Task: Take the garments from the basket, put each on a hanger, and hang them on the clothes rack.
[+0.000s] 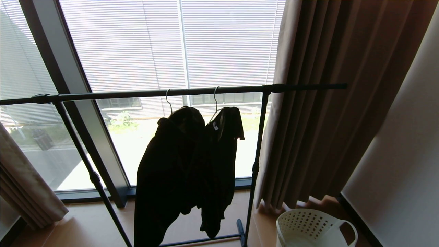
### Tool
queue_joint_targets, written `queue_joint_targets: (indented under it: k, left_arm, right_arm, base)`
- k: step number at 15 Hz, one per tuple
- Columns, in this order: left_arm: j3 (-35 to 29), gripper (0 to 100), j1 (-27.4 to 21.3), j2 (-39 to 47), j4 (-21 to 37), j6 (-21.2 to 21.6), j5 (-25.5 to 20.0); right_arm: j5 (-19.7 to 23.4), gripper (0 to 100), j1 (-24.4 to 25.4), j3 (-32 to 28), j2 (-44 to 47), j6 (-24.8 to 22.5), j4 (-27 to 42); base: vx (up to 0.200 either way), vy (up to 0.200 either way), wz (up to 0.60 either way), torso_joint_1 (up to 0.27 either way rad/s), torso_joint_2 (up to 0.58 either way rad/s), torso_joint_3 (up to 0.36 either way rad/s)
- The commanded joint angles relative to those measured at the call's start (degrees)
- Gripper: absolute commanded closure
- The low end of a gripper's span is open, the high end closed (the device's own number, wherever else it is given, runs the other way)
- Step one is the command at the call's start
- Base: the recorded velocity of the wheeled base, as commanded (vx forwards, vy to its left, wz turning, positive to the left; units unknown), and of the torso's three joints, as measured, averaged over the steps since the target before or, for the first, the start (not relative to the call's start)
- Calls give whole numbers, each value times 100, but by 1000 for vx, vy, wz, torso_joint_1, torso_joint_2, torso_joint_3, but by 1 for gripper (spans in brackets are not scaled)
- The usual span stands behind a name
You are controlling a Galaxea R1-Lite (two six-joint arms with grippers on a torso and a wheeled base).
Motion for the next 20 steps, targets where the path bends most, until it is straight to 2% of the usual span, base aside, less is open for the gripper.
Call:
queue_joint_targets:
  k: [1,3,4,5,6,7,20]
  left_arm:
    - [0,0,-140,20,8,17,-15]
    - [0,0,-737,-376,8,17,-15]
    - [0,0,-570,-499,-1,-1,29]
    - [0,0,-588,-517,-27,-10,143]
    - [0,0,-588,-517,-45,-54,451]
    - [0,0,-588,-517,-45,-27,495]
    - [0,0,-588,-525,-45,-124,503]
  right_arm:
    - [53,0,0,5,-20,-13,1]
    - [53,0,0,5,-20,-13,1]
    - [53,0,0,5,-20,-4,1]
    - [53,0,0,5,-20,-4,-8]
    - [53,0,0,5,-20,-4,1]
    - [53,0,0,5,-20,-4,1]
    - [44,0,0,5,-29,58,-8]
  base:
    - [0,0,0,0,0,0]
    - [0,0,0,0,0,0]
    - [0,0,0,0,0,0]
    - [0,0,0,0,0,0]
    - [0,0,0,0,0,0]
    - [0,0,0,0,0,0]
    - [0,0,0,0,0,0]
